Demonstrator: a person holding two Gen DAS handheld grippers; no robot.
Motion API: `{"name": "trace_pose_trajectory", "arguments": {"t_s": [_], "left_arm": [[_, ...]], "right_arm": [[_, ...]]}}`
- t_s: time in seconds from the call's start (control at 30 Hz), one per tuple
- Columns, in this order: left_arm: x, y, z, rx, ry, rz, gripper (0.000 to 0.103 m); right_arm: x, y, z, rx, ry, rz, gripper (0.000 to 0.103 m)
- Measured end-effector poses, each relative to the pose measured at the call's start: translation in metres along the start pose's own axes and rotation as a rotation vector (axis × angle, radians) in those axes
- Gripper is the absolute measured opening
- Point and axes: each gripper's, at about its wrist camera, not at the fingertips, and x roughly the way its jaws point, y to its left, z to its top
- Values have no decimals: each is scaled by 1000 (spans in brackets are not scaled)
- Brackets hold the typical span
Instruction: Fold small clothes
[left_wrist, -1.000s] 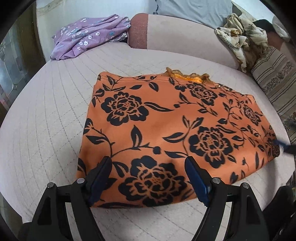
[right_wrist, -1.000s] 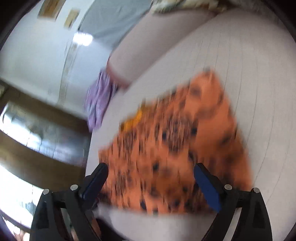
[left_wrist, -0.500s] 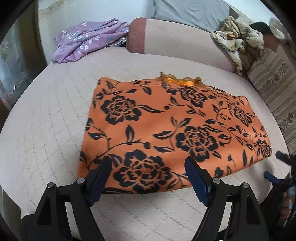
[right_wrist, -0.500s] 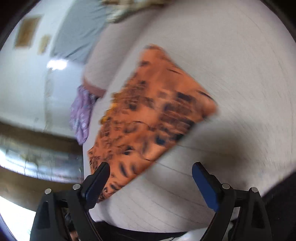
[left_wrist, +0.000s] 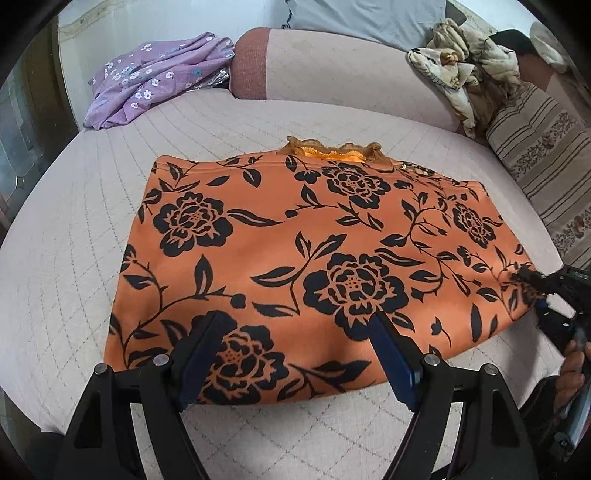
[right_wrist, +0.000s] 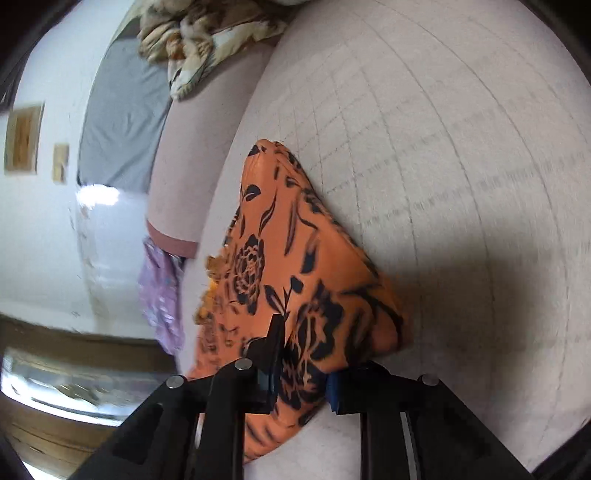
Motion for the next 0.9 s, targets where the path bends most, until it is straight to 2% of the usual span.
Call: {"name": "trace_pose_trajectory", "arguments": {"t_s": [0.13, 0.2, 0.23, 0.3, 0.37, 0.4, 0.43, 0.47, 0.57, 0.6, 0.63, 0.7, 0.8, 0.9], "left_arm": [[-4, 0, 6, -22, -55, 10, 81], [4, -3, 10, -16, -27, 25, 81], [10, -6, 11, -4, -1, 27, 81], [14, -11, 15, 11, 5, 32, 81], [13, -19, 21, 18, -24, 24, 81], [13, -22, 24, 23, -26, 19, 81], [15, -27, 28, 32, -27, 14, 81], [17, -32, 31, 40, -27, 16, 81], [29, -44, 36, 54, 2, 23, 81], [34, -47, 37, 59, 21, 42, 81], [40, -50, 36, 63, 41, 61, 81], [44, -51, 35, 52, 56, 69, 81], [47, -50, 35, 43, 72, 74, 81], [44, -46, 36, 35, 62, 69, 81]], "right_arm": [[-27, 29, -6, -211, -95, -77, 14], [-16, 21, -7, -251, -61, -162, 14], [-7, 7, -8, -232, -36, -189, 15], [-11, -12, -6, -131, -40, -73, 19], [-14, -14, -2, -83, -34, -13, 42], [-16, -11, 0, -88, -40, 30, 67], [-17, -9, 1, -92, -44, 70, 76], [-18, -6, 1, -92, -46, 98, 78], [-9, 3, 1, -118, -17, 101, 76], [-8, 6, 2, -131, -18, 106, 69], [-8, 10, 3, -148, -19, 101, 53], [-5, 21, 4, -207, -30, 57, 52], [5, 21, 5, -213, -21, -9, 52], [6, 7, 6, -184, -12, 2, 53]]}}
